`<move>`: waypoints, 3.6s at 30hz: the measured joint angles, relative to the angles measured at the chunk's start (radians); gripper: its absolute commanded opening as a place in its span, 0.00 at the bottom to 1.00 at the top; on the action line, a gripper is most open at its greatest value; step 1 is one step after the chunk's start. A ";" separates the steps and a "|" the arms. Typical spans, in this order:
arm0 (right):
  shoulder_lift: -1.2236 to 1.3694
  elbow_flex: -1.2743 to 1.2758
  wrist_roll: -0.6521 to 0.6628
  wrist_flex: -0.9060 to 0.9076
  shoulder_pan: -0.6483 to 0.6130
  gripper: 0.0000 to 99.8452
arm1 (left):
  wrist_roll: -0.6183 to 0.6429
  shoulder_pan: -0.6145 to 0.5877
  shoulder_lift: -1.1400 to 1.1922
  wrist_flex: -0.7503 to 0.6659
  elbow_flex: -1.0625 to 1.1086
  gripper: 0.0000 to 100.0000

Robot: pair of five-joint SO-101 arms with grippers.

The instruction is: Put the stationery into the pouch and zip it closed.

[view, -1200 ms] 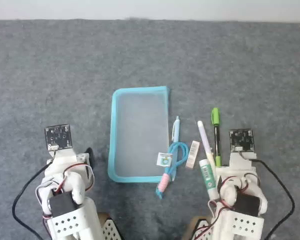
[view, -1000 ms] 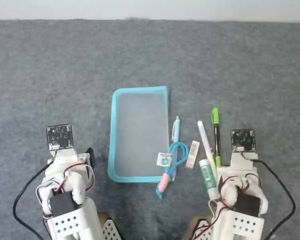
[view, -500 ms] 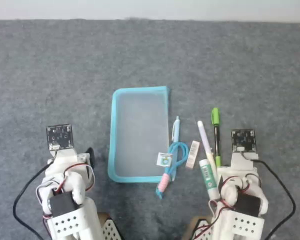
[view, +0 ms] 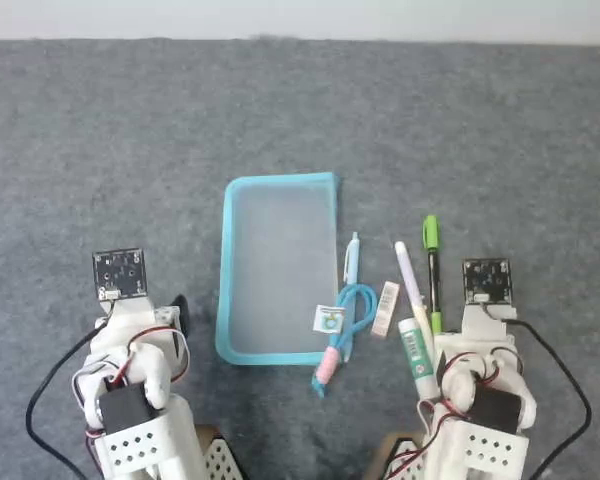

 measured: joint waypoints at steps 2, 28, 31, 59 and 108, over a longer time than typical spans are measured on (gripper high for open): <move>0.000 0.000 0.000 0.000 0.000 0.04 | 0.000 0.000 0.000 0.000 0.000 0.21; 0.000 0.000 0.000 0.000 0.000 0.04 | 0.000 0.000 0.000 0.000 0.000 0.21; 0.000 0.000 0.000 0.000 0.000 0.04 | 0.000 0.000 0.000 0.000 0.000 0.21; 0.000 0.000 0.000 0.000 0.000 0.04 | 0.000 0.000 0.000 0.000 0.000 0.21; 0.000 -0.046 0.118 -0.181 -0.051 0.04 | -0.008 0.061 0.000 0.000 0.000 0.21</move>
